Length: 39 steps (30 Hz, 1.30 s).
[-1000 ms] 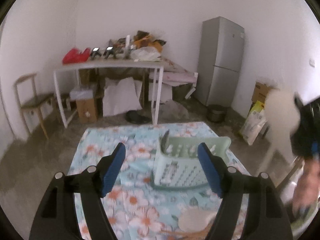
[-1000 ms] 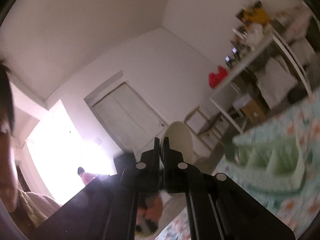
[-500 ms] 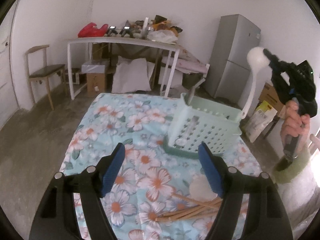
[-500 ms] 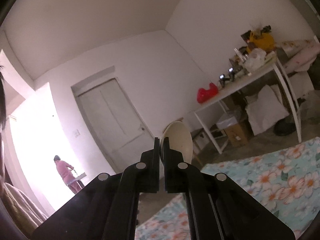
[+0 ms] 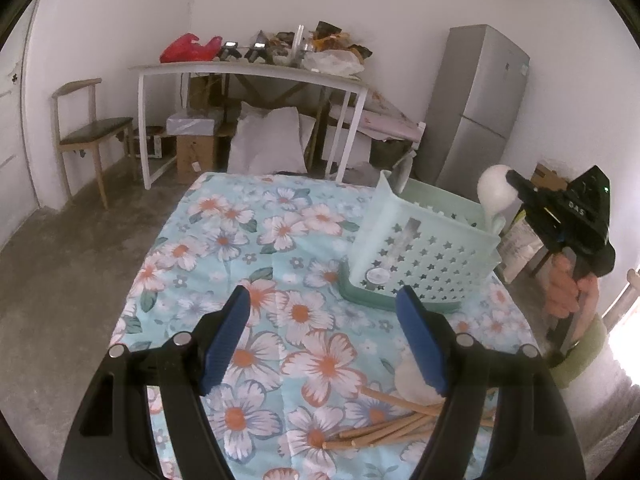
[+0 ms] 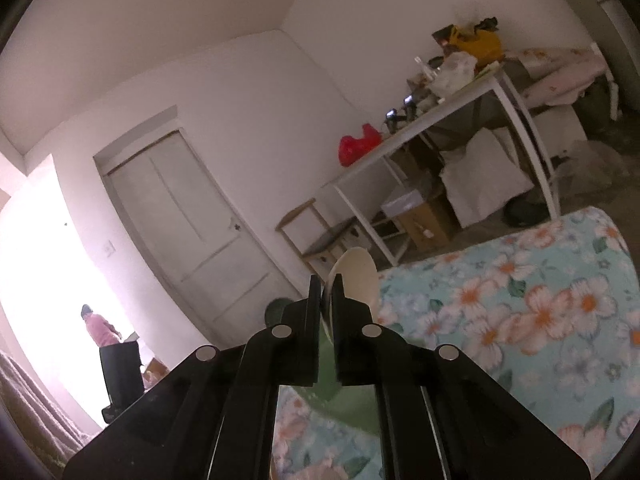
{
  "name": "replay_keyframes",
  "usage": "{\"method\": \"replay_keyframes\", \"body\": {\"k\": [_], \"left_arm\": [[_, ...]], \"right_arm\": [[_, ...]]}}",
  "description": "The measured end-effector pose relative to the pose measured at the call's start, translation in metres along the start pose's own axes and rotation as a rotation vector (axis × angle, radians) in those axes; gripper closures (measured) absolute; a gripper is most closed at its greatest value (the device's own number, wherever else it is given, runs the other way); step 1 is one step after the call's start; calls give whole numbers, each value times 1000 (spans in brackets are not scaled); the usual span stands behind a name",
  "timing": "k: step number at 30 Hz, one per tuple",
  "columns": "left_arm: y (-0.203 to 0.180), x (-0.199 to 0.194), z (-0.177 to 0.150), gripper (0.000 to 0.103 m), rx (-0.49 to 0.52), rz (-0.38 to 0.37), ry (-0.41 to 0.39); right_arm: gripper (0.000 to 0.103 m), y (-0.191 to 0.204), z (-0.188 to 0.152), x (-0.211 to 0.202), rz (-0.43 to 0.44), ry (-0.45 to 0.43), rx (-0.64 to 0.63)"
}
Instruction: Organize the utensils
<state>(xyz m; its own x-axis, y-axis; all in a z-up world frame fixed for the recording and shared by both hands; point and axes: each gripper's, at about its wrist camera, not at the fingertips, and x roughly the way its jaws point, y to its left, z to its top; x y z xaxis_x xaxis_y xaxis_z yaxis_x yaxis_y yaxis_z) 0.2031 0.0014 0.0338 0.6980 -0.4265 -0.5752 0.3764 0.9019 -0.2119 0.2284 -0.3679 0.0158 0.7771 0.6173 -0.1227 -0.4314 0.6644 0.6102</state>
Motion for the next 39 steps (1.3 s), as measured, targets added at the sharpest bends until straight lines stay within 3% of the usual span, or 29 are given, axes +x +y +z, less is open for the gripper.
{"method": "replay_keyframes", "body": {"k": [2, 3, 7, 16, 22, 26, 30, 34, 39], "left_arm": [[1, 5, 1, 29, 0, -10, 3], [1, 6, 1, 28, -1, -19, 3], [2, 11, 0, 27, 2, -47, 7], [1, 22, -1, 25, 28, -108, 32], [-5, 20, -4, 24, 61, -113, 48], [-8, 17, -11, 23, 45, -114, 72], [-15, 15, -24, 21, 48, -99, 114], [-19, 5, -36, 18, 66, -61, 112], [-18, -4, -49, 8, 58, -17, 132]], "right_arm": [[83, 5, -3, -3, -35, 11, -12], [73, 6, -4, -3, -61, 22, -16], [58, 12, -5, -1, -182, 37, -49], [52, 5, -17, -33, -344, -51, 77], [44, 32, -41, -53, -427, -49, 80], [38, 53, -72, -42, -509, 61, 52], [32, 67, -105, -24, -681, 197, -19], [21, 73, -130, -13, -752, 301, -55], [9, 82, -142, -12, -820, 333, -85]]}}
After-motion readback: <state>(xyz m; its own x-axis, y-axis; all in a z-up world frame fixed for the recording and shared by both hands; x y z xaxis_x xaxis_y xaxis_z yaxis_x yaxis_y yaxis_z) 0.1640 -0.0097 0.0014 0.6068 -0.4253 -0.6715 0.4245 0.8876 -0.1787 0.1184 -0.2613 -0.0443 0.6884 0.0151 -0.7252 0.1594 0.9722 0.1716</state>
